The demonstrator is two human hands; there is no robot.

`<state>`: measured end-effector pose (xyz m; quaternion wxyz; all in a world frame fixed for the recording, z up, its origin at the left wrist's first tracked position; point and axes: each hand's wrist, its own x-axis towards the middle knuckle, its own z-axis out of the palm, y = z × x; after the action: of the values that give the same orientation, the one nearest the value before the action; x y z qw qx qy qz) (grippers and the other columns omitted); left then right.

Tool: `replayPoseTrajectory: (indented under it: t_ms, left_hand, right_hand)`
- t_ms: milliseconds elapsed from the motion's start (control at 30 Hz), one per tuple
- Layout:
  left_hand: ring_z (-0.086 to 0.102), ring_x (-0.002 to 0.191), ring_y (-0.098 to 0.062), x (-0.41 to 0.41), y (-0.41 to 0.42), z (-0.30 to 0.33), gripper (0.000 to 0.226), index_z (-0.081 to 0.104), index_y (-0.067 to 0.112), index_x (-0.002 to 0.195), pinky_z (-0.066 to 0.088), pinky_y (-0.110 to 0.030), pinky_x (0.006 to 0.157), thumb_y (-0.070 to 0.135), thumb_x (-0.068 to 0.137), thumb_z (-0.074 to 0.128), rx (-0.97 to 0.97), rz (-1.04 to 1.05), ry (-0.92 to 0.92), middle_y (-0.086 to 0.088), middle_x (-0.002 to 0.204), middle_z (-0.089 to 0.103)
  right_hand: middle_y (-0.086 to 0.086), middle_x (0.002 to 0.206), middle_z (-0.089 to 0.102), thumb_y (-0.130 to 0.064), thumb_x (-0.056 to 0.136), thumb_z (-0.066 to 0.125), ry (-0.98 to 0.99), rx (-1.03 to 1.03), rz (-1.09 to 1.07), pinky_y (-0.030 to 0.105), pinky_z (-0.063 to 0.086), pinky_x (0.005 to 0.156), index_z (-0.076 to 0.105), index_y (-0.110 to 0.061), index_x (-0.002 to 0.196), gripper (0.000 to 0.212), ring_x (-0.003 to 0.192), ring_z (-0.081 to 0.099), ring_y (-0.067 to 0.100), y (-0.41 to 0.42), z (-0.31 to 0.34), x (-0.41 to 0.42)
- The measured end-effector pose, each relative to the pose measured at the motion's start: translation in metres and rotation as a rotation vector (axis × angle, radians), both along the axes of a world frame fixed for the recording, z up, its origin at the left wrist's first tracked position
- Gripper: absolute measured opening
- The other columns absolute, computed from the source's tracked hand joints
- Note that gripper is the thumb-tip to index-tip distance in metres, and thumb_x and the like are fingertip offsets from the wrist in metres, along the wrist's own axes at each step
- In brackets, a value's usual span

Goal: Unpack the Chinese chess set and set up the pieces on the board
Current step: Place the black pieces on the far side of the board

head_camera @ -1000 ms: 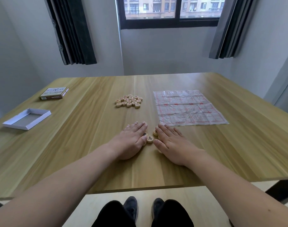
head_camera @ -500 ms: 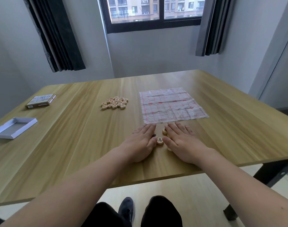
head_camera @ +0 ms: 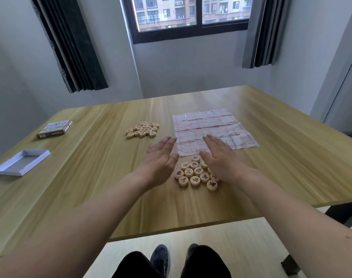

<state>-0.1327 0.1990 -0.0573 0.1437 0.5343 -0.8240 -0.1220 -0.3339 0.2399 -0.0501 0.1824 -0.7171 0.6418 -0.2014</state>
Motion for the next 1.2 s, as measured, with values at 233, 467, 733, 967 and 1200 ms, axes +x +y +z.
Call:
replayPoseTrajectory:
  t_ms: [233,467,733,967,1200]
  left_hand:
    - [-0.003,0.153,-0.016,0.066,-0.053,0.014,0.060,0.011,0.021,0.158,-0.008,-0.040,0.123,0.041,0.104,0.026,-0.048,0.183,-0.197,0.000,0.166,0.002]
    - [-0.003,0.153,-0.017,0.121,-0.114,0.016,0.060,0.012,0.019,0.158,-0.006,-0.040,0.123,0.040,0.104,0.028,-0.009,0.289,-0.236,-0.001,0.166,0.004]
    - [-0.003,0.153,-0.015,0.135,-0.188,0.000,0.059,0.011,0.020,0.158,-0.008,-0.037,0.122,0.037,0.105,0.029,0.015,0.252,-0.178,0.001,0.166,0.005]
    - [0.003,0.152,-0.016,0.138,-0.235,-0.018,0.057,0.016,0.021,0.157,-0.005,-0.038,0.122,0.035,0.104,0.032,0.034,0.240,-0.110,0.001,0.165,0.010]
    - [0.012,0.151,-0.014,0.118,-0.243,-0.024,0.066,0.026,0.019,0.155,0.006,-0.036,0.123,0.043,0.093,0.027,0.025,0.073,0.025,0.001,0.163,0.020]
  right_hand:
    - [-0.003,0.162,-0.003,-0.028,0.102,0.031,0.057,-0.039,0.111,0.032,-0.004,0.118,0.006,-0.019,0.154,0.059,0.148,-0.006,0.012,-0.052,0.017,0.051]
    - [-0.002,0.162,-0.003,-0.031,0.102,0.029,0.145,-0.058,0.166,0.035,-0.003,0.120,0.008,-0.019,0.154,0.057,0.148,-0.007,0.014,-0.133,0.012,0.097]
    - [0.001,0.162,-0.003,-0.039,0.102,0.023,0.231,-0.005,0.198,0.037,-0.004,0.120,0.008,-0.017,0.154,0.058,0.148,-0.009,0.015,-0.227,-0.010,0.142]
    - [-0.005,0.162,-0.006,-0.045,0.102,0.016,0.303,0.041,0.262,0.038,-0.006,0.119,0.002,-0.023,0.154,0.058,0.147,-0.010,0.012,-0.264,-0.033,0.157]
    - [-0.001,0.162,-0.004,-0.045,0.101,0.016,0.339,0.041,0.187,0.037,-0.003,0.120,0.003,-0.020,0.155,0.060,0.148,-0.007,0.014,-0.287,-0.037,0.139]
